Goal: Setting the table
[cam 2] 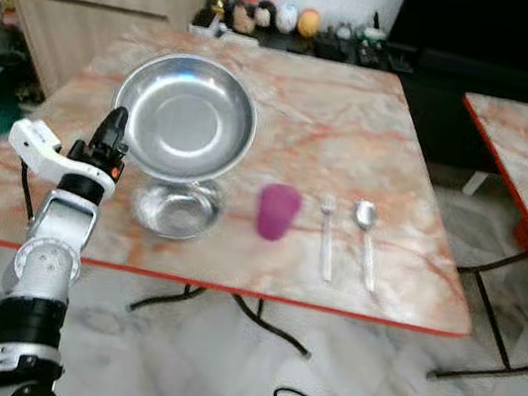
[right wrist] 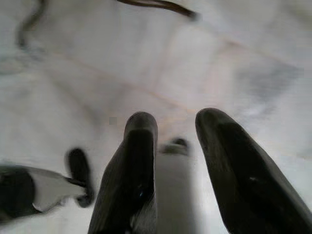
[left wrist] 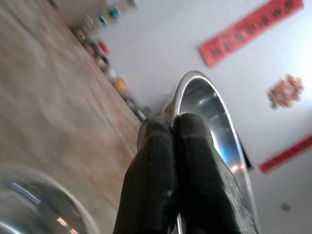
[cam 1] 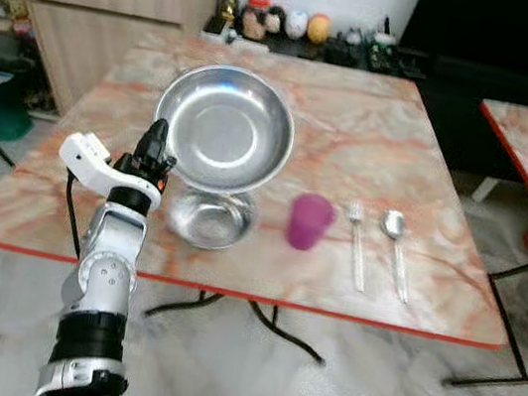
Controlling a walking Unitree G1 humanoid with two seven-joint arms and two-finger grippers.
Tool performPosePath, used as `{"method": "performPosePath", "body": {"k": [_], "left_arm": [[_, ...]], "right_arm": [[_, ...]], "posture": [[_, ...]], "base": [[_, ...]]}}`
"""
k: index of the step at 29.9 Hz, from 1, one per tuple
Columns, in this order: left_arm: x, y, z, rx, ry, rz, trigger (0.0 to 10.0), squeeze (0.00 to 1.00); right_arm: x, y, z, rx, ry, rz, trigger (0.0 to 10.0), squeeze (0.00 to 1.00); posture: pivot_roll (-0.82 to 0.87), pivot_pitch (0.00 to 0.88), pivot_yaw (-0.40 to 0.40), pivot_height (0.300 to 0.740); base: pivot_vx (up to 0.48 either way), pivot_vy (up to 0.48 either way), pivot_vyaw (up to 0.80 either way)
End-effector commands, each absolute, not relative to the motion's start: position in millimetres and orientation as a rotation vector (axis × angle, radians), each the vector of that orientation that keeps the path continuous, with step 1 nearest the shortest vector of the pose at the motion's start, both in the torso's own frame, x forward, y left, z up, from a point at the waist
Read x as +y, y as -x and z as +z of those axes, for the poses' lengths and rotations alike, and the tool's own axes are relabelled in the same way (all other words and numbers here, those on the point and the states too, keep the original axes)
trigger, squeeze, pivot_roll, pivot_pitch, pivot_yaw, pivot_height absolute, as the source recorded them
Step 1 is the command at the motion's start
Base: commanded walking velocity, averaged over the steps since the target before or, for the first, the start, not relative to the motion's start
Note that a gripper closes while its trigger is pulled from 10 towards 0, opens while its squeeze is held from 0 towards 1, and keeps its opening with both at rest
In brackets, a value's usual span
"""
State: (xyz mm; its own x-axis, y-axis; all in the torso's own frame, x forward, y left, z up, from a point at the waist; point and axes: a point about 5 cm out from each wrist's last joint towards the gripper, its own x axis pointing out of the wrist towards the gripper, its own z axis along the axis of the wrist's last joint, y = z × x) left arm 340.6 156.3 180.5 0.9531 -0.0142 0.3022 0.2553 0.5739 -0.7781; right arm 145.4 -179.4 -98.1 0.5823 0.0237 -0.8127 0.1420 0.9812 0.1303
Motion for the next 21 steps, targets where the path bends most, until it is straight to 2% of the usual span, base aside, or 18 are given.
{"method": "performPosePath", "body": {"k": [1,21], "left_arm": [[162.1,-339.6,190.6,-0.316,0.936,-0.168,10.0,0.0],[158.7,-339.9,188.9,-0.302,0.909,-0.184,10.0,0.0]], "right_arm": [[-178.2,-148.6,-96.9,0.934,-0.201,-0.078,10.0,0.0],[-177.8,-146.0,-98.0,0.942,-0.197,-0.075,10.0,0.0]], "posture": [[0.09,0.0,-0.044,0.74],[0.09,0.0,-0.041,0.74]], "base": [[0.0,-0.465,0.0],[0.0,-0.465,0.0]]}}
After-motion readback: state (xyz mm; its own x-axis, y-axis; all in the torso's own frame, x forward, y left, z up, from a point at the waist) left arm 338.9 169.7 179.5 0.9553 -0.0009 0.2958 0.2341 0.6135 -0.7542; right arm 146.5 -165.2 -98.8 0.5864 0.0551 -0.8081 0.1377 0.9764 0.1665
